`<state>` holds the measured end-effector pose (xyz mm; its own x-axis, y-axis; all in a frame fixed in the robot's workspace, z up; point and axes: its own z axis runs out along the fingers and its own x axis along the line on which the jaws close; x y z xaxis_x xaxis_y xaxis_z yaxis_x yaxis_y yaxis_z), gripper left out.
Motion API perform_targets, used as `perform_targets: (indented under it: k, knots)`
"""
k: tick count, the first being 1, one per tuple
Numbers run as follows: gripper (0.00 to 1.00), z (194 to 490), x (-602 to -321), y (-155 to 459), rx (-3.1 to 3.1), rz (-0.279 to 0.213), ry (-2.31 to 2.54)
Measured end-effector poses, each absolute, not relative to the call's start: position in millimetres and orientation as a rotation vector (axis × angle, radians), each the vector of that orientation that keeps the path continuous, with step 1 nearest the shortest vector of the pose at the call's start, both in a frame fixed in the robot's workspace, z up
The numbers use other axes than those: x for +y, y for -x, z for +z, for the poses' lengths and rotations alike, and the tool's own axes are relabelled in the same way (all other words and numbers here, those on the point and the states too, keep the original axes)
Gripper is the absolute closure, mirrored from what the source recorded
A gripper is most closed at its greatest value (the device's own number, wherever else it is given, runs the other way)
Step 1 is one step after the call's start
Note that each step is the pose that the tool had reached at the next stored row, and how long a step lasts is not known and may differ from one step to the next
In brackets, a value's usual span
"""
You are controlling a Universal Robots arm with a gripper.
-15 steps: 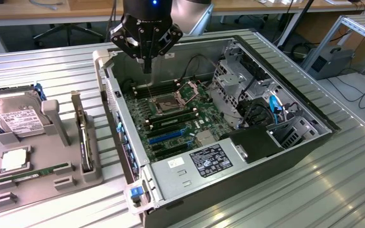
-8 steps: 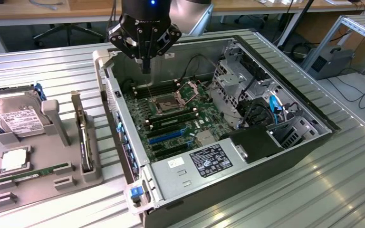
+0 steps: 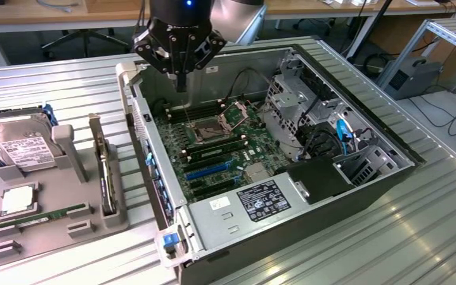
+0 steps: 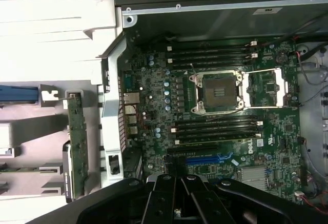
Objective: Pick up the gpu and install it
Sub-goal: 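Reach for the gpu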
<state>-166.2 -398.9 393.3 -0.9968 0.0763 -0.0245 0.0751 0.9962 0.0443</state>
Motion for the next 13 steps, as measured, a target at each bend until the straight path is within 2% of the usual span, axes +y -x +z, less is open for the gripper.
perform_targets:
  k: [13]
  knots:
    - [0.89,393.2,-398.9,171.9,3.112,0.068,-0.118]
